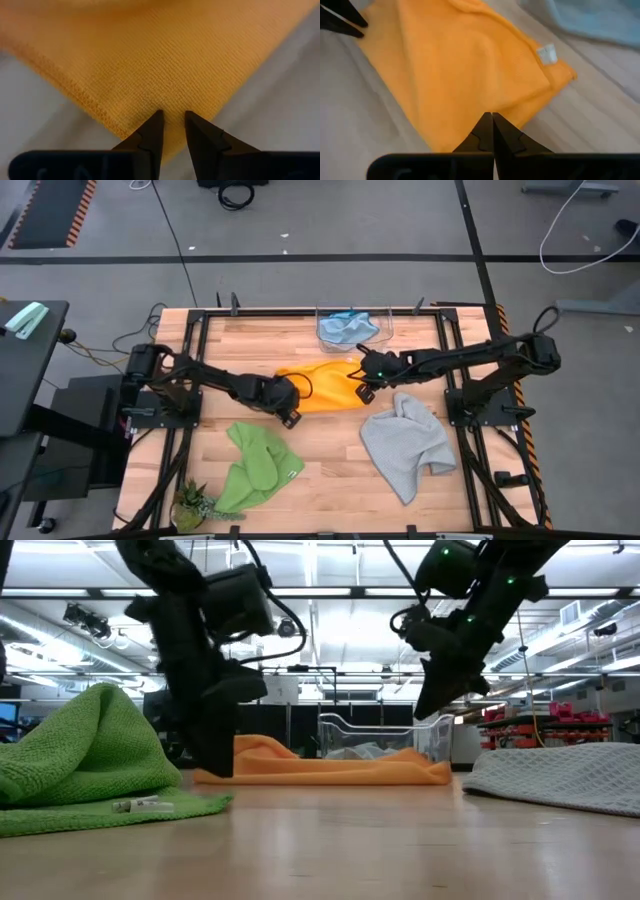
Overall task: Fold microfiber towels
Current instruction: Fold the orange microfiber cloth
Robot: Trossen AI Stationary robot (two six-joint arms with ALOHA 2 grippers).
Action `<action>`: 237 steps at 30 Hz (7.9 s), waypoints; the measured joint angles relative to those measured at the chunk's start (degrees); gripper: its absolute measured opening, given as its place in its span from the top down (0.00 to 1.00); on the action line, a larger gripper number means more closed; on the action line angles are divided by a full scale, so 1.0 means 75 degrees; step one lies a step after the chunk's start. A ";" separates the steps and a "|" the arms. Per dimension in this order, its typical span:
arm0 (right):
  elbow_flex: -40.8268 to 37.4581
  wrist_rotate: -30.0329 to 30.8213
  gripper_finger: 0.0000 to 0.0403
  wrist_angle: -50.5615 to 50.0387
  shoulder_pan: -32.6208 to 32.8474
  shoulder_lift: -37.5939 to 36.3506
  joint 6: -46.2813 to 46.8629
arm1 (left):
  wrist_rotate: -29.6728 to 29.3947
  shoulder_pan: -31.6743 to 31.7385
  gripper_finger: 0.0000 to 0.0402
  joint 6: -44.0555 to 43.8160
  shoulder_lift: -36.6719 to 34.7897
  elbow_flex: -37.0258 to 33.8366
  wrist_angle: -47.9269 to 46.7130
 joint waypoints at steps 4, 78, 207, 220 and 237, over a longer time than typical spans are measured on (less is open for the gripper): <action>0.0000 0.0000 1.00 -0.0402 0.0472 0.0000 0.0086 | 0.0022 -0.0472 0.79 -0.0139 -0.0003 -0.0073 -0.0190; 0.2275 -0.1120 1.00 -0.0084 -0.1122 0.3674 -0.3984 | 0.0239 -0.0862 0.80 -0.1018 0.0673 0.0516 0.1114; -0.0801 -0.2689 0.97 0.4980 -0.0487 0.2854 0.3407 | -0.1232 -0.0598 0.77 0.0008 -0.0572 0.0501 0.2386; -0.0797 -0.1948 0.99 0.2942 -0.0100 0.1630 0.2976 | -0.0408 0.0171 0.80 -0.0016 -0.0574 0.0501 0.1916; -0.0484 -0.1886 1.00 0.2995 -0.0056 0.1068 0.2983 | 0.0648 0.1548 0.79 0.0727 -0.0702 0.0495 0.1801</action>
